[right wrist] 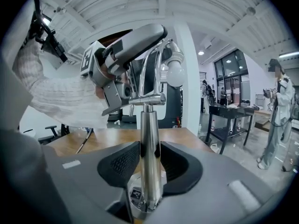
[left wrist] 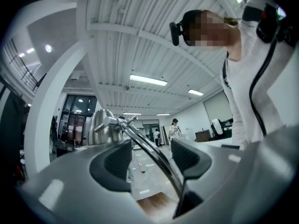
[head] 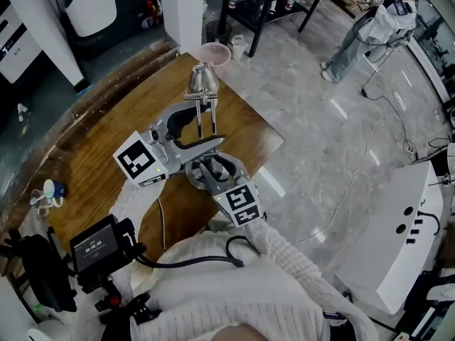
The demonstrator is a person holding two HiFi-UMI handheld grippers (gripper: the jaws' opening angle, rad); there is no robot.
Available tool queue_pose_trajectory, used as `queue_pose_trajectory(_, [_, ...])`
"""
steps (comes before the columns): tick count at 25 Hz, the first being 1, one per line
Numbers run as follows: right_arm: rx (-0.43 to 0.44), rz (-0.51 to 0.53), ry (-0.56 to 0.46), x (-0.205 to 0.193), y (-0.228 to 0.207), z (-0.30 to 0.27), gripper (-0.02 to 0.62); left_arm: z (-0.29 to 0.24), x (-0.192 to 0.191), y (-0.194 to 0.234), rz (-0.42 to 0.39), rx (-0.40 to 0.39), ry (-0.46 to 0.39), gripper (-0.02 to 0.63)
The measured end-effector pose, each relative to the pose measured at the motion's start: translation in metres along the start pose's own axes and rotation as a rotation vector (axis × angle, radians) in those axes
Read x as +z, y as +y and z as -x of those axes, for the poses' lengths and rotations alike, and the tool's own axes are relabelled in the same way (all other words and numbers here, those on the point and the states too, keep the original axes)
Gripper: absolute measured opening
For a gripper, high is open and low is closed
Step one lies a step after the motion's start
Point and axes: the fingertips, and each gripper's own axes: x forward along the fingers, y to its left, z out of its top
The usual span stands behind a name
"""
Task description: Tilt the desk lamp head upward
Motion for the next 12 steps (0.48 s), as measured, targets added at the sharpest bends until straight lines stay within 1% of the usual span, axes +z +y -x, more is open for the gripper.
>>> queue_pose_trajectory(3, [0.005, -0.001, -0.017, 0.007, -0.001, 0.010, 0.132, 0.011, 0.002, 0.003, 0.092, 0.033, -0.014, 0.265])
queue_pose_trajectory(4, [0.005, -0.006, -0.025, 0.009, -0.003, 0.014, 0.135, 0.016, 0.001, 0.003, 0.123, 0.053, -0.021, 0.282])
queue_pose_trajectory(6, [-0.006, -0.022, -0.046, 0.012, -0.009, 0.023, 0.146, 0.027, -0.004, 0.003, 0.160, 0.106, -0.017, 0.288])
queue_pose_trajectory(10, [-0.037, -0.049, -0.081, 0.015, -0.015, 0.050, 0.146, 0.055, -0.022, -0.013, 0.135, 0.254, 0.031, 0.285])
queue_pose_trajectory(11, [-0.038, -0.051, -0.093, 0.015, -0.015, 0.056, 0.132, 0.061, -0.027, -0.018, 0.133, 0.291, 0.044, 0.281])
queue_pose_trajectory(12, [-0.035, -0.053, -0.109, 0.017, -0.014, 0.062, 0.123, 0.066, -0.031, -0.025, 0.134, 0.325, 0.054, 0.263])
